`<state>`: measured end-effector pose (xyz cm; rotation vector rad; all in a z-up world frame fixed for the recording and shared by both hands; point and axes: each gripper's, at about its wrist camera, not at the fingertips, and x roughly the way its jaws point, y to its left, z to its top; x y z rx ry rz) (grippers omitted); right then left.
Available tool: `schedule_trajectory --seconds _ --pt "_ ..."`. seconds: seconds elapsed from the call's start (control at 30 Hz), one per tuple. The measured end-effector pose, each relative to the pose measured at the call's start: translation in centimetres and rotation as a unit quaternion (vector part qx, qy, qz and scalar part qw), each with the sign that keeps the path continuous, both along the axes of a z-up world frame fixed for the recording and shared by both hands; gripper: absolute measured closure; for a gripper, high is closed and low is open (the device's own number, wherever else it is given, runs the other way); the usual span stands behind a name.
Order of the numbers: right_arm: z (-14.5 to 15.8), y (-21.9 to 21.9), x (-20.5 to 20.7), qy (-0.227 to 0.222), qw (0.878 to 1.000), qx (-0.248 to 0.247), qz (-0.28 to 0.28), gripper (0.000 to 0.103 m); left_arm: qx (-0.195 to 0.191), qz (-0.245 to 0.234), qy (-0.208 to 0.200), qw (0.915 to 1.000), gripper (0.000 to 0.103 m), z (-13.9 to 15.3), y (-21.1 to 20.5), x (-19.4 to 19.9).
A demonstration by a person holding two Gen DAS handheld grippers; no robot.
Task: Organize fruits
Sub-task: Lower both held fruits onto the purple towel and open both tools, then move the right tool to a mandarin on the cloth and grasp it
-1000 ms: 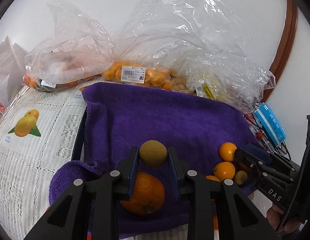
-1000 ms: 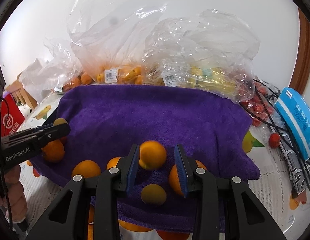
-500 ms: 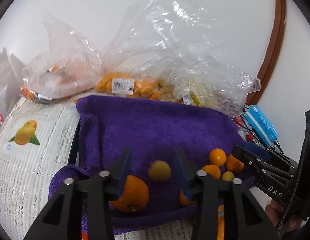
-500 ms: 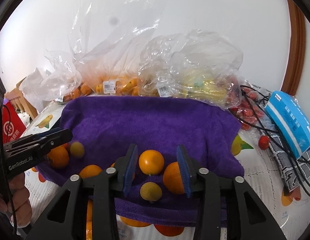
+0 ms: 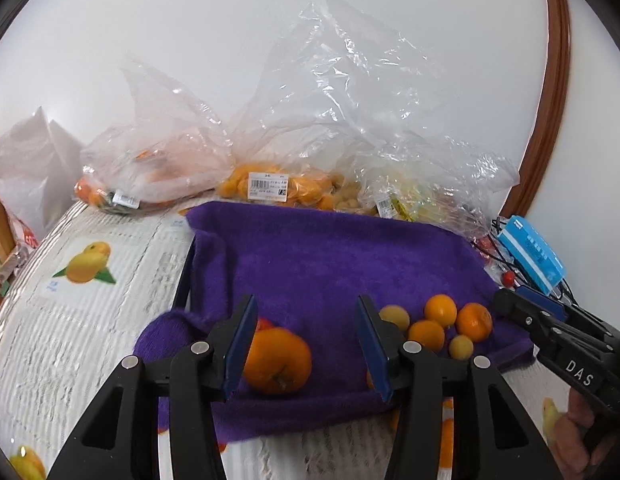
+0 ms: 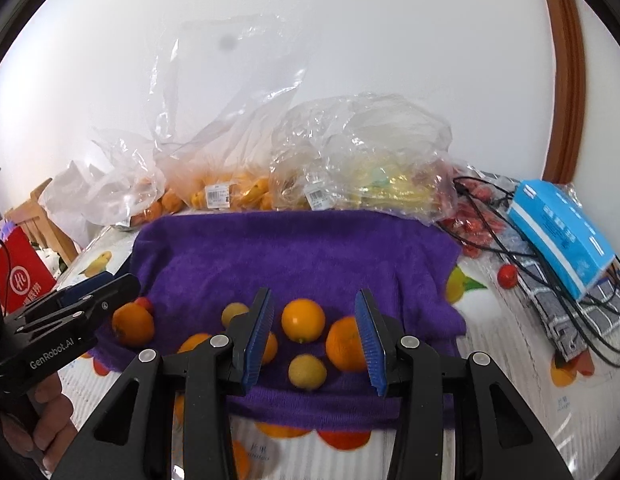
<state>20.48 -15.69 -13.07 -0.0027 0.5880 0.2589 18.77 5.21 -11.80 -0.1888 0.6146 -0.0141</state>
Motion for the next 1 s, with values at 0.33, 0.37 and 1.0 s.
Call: schedule_trajectory --seconds 0.33,0.37,1.0 --pt "-0.9 -0.6 -4.1 0.035 0.999 0.006 0.001 0.061 -0.015 0.016 0.023 0.9995 0.055 -1.6 2.0 -3.7" --pt "-1.1 -0.6 -4.6 0.039 0.999 0.005 -0.001 0.061 -0.016 0.018 0.027 0.9994 0.055 -1.7 2.2 -4.1" --pt "-3.7 1.0 -9.2 0.071 0.997 0.007 0.023 0.061 -0.013 -0.005 0.029 0.9995 0.055 -2.6 1.2 -6.6"
